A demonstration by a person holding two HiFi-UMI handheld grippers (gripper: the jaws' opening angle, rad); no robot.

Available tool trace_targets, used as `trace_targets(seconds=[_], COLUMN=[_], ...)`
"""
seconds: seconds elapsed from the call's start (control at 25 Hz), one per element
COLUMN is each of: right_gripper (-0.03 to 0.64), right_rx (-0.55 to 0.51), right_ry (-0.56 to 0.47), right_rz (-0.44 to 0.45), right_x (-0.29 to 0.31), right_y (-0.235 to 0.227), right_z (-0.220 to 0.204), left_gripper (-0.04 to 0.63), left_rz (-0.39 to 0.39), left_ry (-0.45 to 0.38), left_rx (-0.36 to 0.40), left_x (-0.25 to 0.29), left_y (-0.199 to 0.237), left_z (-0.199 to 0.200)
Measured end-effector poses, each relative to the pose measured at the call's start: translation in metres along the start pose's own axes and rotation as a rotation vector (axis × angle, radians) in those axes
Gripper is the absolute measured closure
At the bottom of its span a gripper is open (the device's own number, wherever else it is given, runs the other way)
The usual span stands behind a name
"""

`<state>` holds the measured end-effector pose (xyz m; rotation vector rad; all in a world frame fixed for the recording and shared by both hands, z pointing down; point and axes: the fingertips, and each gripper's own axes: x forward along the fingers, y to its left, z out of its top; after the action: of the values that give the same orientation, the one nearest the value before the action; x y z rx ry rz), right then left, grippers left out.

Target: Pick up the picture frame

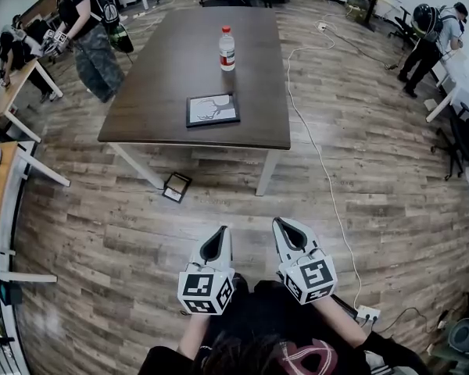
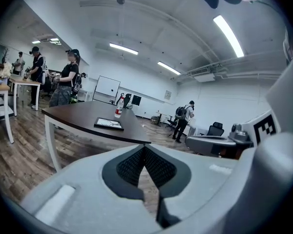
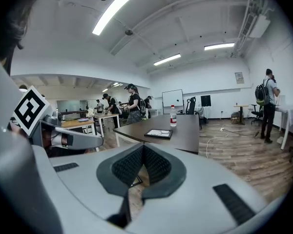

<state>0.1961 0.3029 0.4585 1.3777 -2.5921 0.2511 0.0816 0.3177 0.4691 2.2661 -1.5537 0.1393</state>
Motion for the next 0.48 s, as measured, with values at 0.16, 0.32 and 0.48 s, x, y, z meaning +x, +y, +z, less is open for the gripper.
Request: trace_targets(seconds=[0.16, 0.32, 0.48], right_gripper=[0.609, 0.608, 0.609], right_rx=[-0.032, -0.037, -0.030], right_ry=[0.022, 0.022, 0.030], right_rz=[-0.003, 0.003, -0.021], right_x=[0.009, 0.027, 0.047], right_y=[0.003, 0.006, 0.015], right_z=[-0.001, 0.004, 0.007], left_gripper=[0.586, 0.586, 0.586], left_rz=[-0.005, -0.036, -0.068], left_ry=[0.010, 0.022, 0.032], left_rx=[-0.011, -0.003, 0.013], left_x=[0.004, 0.014, 0.021], left_y=[0.010, 0.021, 0.040], left_z=[0.000, 0.006, 0.016])
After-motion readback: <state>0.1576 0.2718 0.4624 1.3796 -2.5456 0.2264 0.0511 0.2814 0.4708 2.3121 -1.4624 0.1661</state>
